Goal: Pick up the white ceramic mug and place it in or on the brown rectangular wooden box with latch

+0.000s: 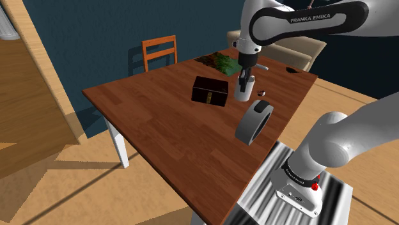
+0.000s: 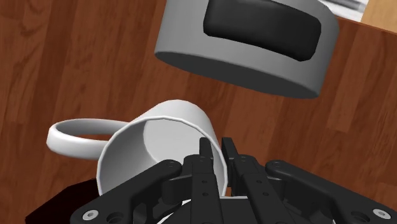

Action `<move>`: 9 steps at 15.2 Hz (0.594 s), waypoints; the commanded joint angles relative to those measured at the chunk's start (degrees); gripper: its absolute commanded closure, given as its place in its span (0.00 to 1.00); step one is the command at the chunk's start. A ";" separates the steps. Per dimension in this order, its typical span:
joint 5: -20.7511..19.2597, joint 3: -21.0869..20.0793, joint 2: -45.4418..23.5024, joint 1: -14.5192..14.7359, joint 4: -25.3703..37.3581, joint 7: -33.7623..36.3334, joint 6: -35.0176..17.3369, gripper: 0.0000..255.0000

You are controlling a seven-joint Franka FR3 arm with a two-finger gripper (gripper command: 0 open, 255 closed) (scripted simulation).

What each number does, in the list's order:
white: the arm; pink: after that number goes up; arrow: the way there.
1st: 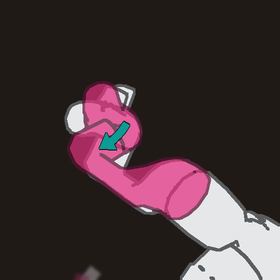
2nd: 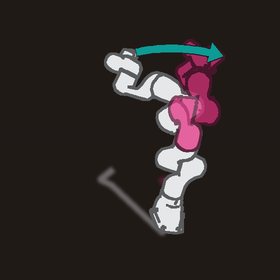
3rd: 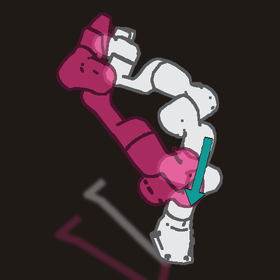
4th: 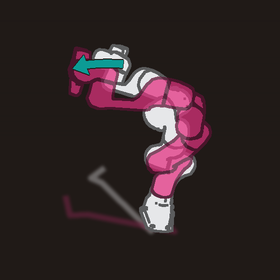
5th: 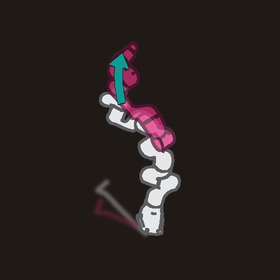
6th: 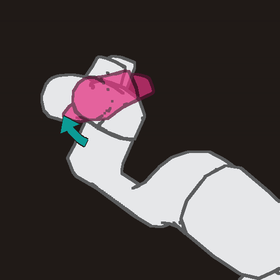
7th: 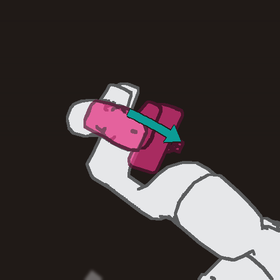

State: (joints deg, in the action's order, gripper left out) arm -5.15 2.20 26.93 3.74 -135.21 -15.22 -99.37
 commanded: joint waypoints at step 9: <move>-0.32 1.20 -8.44 -0.54 12.30 -2.08 3.73 1.00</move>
State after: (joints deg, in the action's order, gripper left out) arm -5.36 3.06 20.45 3.35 -124.54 -16.82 -95.28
